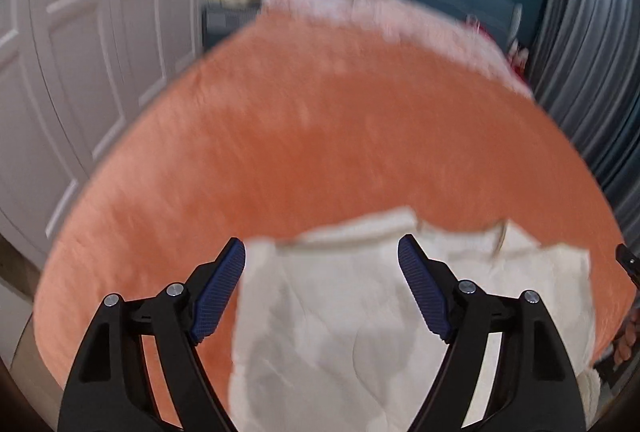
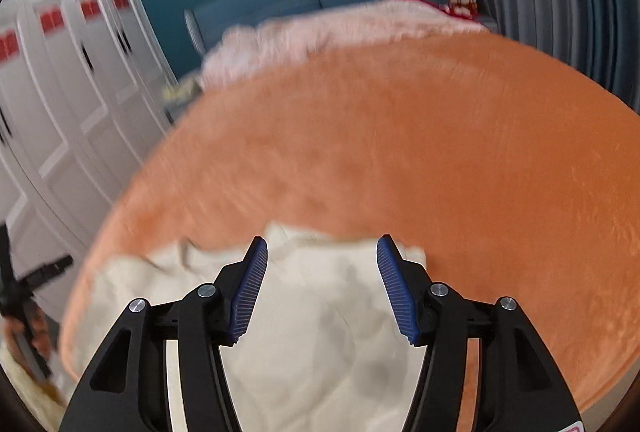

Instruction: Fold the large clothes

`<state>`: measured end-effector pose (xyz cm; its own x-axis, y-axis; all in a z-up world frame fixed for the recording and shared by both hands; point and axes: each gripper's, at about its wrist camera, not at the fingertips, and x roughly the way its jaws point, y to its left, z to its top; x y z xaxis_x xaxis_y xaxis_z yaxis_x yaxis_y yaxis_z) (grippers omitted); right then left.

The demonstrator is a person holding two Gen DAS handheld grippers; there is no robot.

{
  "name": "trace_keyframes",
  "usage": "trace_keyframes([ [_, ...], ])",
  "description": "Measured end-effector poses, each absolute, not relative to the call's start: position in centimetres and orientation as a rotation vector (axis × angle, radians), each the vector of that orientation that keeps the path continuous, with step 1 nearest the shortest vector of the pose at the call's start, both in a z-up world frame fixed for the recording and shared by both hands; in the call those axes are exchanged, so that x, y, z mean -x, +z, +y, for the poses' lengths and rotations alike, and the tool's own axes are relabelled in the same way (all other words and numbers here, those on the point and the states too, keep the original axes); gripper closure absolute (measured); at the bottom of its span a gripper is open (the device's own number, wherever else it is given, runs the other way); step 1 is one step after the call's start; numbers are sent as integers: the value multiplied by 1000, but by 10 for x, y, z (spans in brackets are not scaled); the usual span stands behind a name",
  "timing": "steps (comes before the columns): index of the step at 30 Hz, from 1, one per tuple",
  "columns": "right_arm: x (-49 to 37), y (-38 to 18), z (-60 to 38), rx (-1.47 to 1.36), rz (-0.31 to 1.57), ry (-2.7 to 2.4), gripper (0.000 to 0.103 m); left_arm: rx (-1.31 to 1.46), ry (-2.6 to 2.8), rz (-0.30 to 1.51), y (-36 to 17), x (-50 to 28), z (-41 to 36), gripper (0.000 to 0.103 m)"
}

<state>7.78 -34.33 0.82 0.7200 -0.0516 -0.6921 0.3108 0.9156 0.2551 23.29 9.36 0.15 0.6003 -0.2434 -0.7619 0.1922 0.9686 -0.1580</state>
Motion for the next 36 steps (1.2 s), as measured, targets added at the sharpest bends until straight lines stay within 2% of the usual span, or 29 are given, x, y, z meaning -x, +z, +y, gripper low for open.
trace_keyframes([
  [4, -90, -27, -348, -350, 854, -238, 46, 140, -240, 1037, -45, -248, 104, 27],
  [6, -93, -40, -352, -364, 887, -245, 46, 187, -208, 1075, -61, -255, 114, 31],
  [8, -99, -52, -355, -394, 907, -246, 48, 183, -198, 1085, -71, -259, 116, 42],
  [10, -106, -58, -357, -420, 912, -243, 72, 172, -197, 1077, -73, -262, 113, 50],
  [11, -109, -60, -358, -425, 915, -245, 94, 154, -188, 1069, -73, -264, 109, 59],
  [12, -113, -60, -359, -436, 916, -239, 97, 137, -178, 1065, -73, -267, 105, 64],
  [14, -115, -60, -359, -434, 887, -260, 99, 103, -151, 1065, -76, -272, 99, 75],
  [17, -115, -62, -360, -423, 849, -314, 100, 54, -123, 1060, -86, -280, 90, 82],
  [25, -130, -96, -369, -414, 895, -384, 100, 21, -80, 1043, -109, -300, 84, 87],
  [36, -142, -125, -366, -392, 909, -400, 100, 19, -52, 1012, -131, -322, 78, 87],
])
